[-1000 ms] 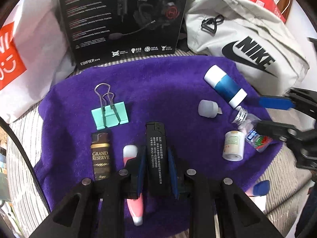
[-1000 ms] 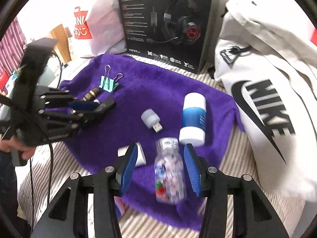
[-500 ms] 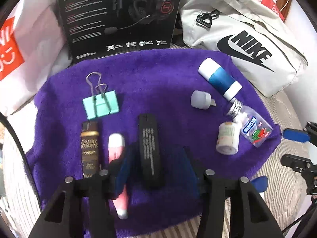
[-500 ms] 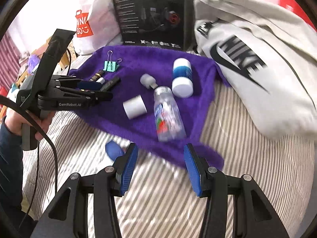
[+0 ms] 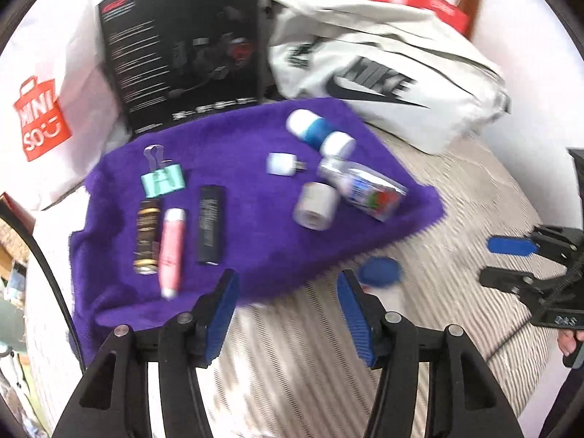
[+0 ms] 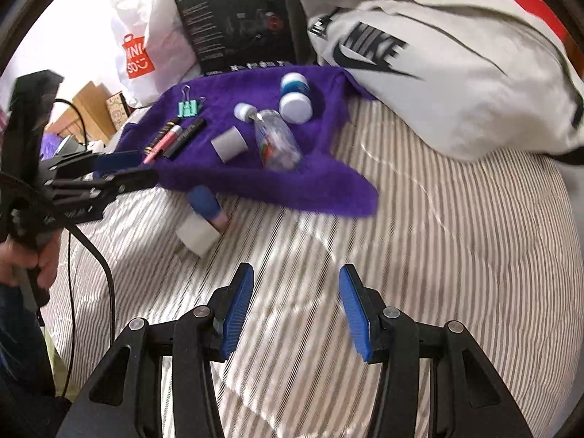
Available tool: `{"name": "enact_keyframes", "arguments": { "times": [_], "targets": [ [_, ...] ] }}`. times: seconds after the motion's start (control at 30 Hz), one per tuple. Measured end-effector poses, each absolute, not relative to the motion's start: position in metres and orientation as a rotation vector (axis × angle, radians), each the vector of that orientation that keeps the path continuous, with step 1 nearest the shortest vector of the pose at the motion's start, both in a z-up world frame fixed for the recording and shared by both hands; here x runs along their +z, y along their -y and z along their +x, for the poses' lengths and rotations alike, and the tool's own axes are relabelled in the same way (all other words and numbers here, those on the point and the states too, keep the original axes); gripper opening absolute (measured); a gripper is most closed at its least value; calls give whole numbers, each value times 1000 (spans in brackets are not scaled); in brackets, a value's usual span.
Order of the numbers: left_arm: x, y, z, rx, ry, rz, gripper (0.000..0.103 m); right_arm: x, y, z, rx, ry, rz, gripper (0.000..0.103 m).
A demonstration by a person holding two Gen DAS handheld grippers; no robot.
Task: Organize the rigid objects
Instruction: 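Grasp the white charger plug with the left tool while the right tool grasps the blue round lid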
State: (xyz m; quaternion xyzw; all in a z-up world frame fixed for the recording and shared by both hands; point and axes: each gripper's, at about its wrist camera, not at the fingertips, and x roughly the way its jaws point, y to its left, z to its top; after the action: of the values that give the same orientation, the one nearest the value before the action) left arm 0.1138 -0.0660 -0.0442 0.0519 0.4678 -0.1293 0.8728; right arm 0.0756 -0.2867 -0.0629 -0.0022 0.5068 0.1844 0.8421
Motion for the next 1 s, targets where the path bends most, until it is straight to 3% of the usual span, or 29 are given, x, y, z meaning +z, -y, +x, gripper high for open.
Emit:
{"name": "enact_keyframes", "arguments": {
  "times": [0.6, 0.9, 1.0],
  "targets": [
    [-89, 125, 94, -301, -1033, 120, 54, -77, 310, 37, 381, -1104, 27, 49],
    [-95, 127, 98, -313, -1015, 107, 27, -84, 323, 32, 354, -1132, 39, 49],
    [-95, 128, 97, -327, -1016, 116, 27, -86, 323, 34, 352, -1140, 44, 49]
  ]
}}
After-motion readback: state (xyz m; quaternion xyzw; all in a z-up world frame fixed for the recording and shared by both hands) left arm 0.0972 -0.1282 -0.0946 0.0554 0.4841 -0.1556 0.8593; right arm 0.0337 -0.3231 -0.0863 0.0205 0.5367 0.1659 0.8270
